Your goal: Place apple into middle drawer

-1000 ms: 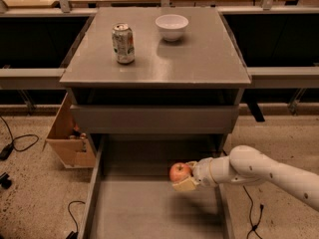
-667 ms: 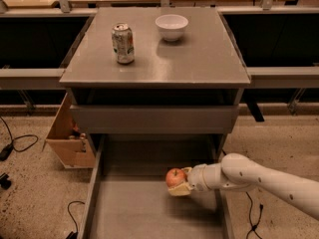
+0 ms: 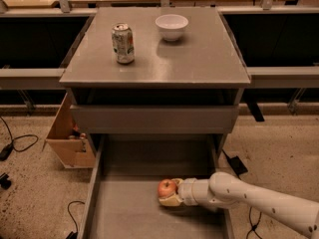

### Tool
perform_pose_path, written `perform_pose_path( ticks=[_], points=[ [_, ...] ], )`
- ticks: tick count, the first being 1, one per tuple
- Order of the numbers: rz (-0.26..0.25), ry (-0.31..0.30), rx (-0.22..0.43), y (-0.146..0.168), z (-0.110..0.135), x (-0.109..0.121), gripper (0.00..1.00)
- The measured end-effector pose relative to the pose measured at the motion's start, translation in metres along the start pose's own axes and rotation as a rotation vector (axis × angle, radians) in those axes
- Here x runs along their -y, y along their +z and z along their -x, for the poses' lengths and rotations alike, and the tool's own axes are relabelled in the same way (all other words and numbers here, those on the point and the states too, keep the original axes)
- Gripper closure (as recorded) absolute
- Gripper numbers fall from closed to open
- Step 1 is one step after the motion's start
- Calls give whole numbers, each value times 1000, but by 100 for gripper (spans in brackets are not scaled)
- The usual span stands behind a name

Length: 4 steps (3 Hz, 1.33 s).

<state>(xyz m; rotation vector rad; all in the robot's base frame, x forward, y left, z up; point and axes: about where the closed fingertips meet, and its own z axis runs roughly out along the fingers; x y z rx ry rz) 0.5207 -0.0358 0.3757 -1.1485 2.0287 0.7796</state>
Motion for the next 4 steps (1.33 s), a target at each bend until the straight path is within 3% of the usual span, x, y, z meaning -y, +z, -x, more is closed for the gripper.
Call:
perform_pose_path(
  ticks=[4],
  points=[
    [0,1,1,2,-1,0,4]
  ],
)
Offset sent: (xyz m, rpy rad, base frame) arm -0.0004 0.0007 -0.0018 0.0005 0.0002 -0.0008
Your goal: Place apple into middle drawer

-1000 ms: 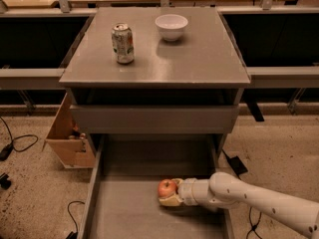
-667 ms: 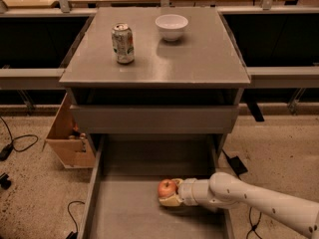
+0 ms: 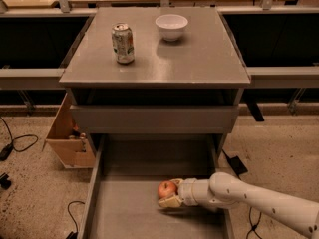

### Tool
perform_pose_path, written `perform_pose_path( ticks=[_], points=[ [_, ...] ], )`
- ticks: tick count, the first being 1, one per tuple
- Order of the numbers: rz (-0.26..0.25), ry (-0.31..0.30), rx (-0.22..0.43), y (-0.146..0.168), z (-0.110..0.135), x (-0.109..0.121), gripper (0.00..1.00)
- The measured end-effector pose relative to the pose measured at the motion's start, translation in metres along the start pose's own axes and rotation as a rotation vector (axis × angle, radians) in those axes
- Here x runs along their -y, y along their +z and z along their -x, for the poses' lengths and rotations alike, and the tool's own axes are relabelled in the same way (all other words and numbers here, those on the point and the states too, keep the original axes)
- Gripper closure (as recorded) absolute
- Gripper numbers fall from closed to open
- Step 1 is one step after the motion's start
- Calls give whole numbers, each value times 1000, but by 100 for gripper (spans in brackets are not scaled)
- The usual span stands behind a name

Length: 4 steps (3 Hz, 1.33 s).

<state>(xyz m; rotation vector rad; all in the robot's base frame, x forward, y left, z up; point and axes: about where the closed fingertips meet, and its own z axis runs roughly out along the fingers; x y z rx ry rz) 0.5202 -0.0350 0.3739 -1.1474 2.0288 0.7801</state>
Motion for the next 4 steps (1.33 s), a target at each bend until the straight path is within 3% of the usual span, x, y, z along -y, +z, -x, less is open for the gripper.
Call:
perform_pose_path(
  ticks=[2,3,4],
  points=[
    [0,0,0,0,0,0,0],
    [20,-11,-8,10,18,-21,0],
    [70,-50,14,-1,61,-53,0]
  ],
)
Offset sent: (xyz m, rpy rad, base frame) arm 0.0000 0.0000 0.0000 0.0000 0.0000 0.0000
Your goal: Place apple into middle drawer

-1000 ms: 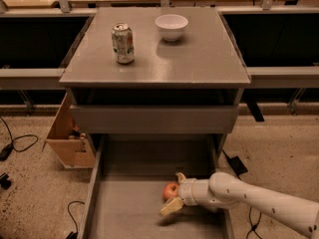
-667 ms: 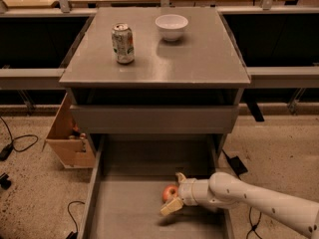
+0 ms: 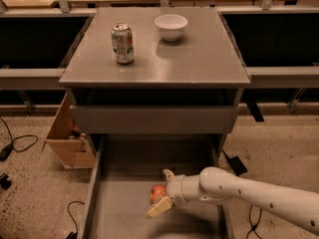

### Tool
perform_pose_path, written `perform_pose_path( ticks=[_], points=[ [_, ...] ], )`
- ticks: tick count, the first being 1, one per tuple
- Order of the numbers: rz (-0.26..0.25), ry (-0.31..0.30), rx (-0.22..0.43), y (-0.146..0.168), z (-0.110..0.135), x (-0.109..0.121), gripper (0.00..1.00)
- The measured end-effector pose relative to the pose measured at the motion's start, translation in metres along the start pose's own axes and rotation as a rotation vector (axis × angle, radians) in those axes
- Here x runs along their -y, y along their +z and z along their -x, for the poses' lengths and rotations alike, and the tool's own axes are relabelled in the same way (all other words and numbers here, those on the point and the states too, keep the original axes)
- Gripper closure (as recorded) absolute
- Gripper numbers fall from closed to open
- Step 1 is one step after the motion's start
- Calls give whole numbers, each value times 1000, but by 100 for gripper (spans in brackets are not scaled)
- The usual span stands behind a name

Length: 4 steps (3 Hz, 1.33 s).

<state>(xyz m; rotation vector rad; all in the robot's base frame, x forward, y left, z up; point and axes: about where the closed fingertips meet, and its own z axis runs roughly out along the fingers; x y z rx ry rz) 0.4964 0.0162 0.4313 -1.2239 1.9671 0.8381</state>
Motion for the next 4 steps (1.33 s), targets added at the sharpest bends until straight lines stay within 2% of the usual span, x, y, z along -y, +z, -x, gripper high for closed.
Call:
perform_pose_path(
  ticks=[1,2,3,4],
  points=[
    [77,-12,10,-36,46,-42,0],
    [90,-42,-2,-98,99,-77,0],
    [26,-57,-18,-158,153,-95,0],
    [-115,-96,-20,-221,216,-94,0]
  ],
)
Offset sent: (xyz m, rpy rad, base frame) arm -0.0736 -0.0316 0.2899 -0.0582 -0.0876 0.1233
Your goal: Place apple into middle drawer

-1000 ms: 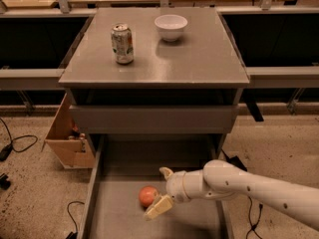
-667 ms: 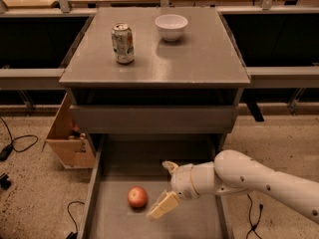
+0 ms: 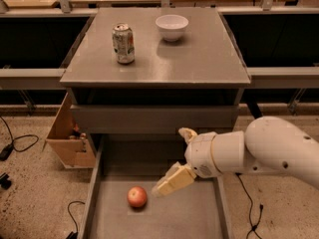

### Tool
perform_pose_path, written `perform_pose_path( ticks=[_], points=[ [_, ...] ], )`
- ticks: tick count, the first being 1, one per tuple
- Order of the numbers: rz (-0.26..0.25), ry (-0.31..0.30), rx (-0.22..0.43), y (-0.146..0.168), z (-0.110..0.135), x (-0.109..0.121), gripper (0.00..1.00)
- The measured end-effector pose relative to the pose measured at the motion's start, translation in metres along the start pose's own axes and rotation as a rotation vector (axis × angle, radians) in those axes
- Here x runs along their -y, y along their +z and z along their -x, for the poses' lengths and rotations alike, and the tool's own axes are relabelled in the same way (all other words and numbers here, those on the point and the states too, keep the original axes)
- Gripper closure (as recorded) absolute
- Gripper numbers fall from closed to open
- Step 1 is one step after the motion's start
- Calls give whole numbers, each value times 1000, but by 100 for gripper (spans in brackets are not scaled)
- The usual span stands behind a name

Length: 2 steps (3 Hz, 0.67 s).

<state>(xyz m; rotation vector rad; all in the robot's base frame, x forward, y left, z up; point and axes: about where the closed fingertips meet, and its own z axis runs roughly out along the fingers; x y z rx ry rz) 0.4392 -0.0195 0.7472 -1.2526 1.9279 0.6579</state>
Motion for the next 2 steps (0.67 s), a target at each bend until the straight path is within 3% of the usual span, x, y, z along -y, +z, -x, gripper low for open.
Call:
perform_pose_path(
  ticks=[2],
  points=[
    [-291,-75,2,-69,75,24,0]
  ],
)
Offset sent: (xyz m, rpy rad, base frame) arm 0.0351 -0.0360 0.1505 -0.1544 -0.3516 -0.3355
